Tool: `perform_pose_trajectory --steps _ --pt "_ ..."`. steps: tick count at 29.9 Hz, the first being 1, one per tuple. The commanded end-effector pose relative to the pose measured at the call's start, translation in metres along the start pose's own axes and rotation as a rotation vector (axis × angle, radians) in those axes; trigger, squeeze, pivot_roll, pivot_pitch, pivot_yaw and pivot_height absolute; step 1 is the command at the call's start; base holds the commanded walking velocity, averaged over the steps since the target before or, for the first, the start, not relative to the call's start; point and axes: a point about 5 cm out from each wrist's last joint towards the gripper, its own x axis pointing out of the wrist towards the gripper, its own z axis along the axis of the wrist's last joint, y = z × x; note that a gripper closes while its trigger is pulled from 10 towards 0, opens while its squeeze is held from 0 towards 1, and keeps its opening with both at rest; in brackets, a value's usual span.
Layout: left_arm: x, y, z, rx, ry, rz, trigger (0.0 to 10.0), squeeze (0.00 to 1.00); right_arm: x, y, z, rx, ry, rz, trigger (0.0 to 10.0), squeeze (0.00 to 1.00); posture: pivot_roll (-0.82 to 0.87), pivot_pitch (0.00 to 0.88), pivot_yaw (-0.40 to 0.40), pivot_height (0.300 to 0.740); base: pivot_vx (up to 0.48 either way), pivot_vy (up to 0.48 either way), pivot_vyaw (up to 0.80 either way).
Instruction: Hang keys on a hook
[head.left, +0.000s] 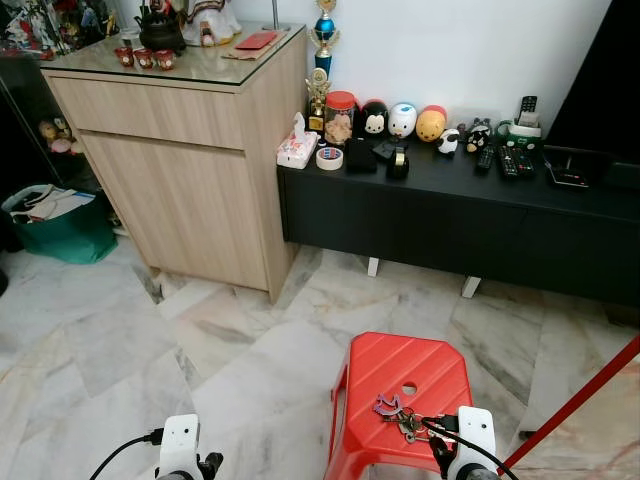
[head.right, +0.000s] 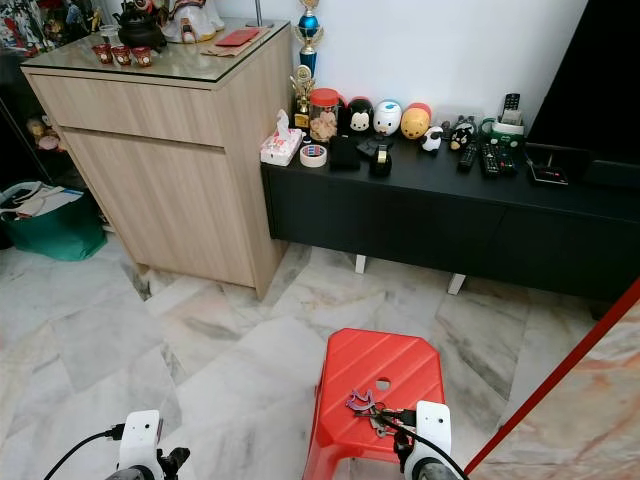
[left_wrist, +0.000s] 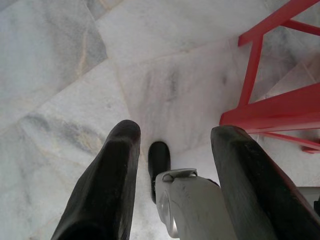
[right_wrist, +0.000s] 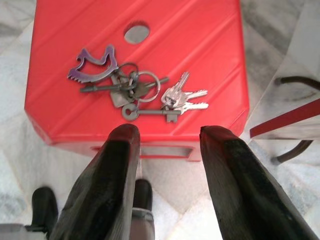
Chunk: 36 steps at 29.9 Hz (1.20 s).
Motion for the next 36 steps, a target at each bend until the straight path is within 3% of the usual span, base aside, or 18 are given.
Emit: perform_pose_trajectory --steps 1,3,15,23,24,25,26,32,36 --pt "-0.001 -0.001 -0.003 0.007 -0.001 -0.002 10.0 0.00 0.000 0.000 0.002 -0.002 -0.017 -0.010 10.0 0.00 -0.02 0.000 -0.055 0.692 0.000 0.000 0.00" --pt "-0.001 -0.001 -0.002 0.009 -0.008 -0.002 10.0 0.00 0.000 0.000 0.003 -0.003 -0.025 -0.014 10.0 0.00 -0.02 0.000 -0.055 0.692 0.000 0.000 0.00" --pt "-0.004 -0.003 0.014 0.028 -0.221 -0.032 10.0 0.00 0.002 0.022 0.081 -0.017 -0.381 0.080 10.0 0.00 -0.03 0.000 -0.060 0.692 0.000 0.000 0.00" --pt "-0.007 -0.007 0.018 0.044 -0.303 -0.072 10.0 0.00 -0.002 0.025 0.087 -0.040 -0.462 0.119 10.0 0.00 -0.02 0.000 -0.069 0.692 0.000 0.000 0.00" --pt "-0.006 -0.012 0.041 0.070 -0.403 -0.087 10.0 0.00 -0.003 0.025 0.086 -0.035 -0.466 0.122 10.0 0.00 -0.02 0.000 -0.070 0.692 0.000 0.000 0.00" --pt "-0.011 -0.025 0.088 0.110 -0.611 -0.122 10.0 0.00 -0.003 0.025 0.085 -0.030 -0.469 0.124 10.0 0.00 -0.02 0.000 -0.069 0.692 0.000 0.000 0.00" --pt "-0.018 -0.032 0.110 0.118 -0.715 -0.144 10.0 0.00 -0.003 0.026 0.083 -0.030 -0.465 0.129 10.0 0.00 -0.02 0.000 -0.069 0.692 0.000 0.000 0.00" --pt "-0.032 -0.037 0.123 0.122 -0.833 -0.167 10.0 0.00 -0.004 0.026 0.077 -0.038 -0.455 0.126 10.0 0.00 -0.02 0.000 -0.073 0.692 0.000 0.000 0.00" --pt "-0.044 -0.039 0.125 0.135 -0.886 -0.190 10.0 0.00 -0.008 0.021 0.086 -0.029 -0.522 0.086 10.0 0.00 -0.01 0.000 -0.074 0.692 0.000 0.000 0.00"
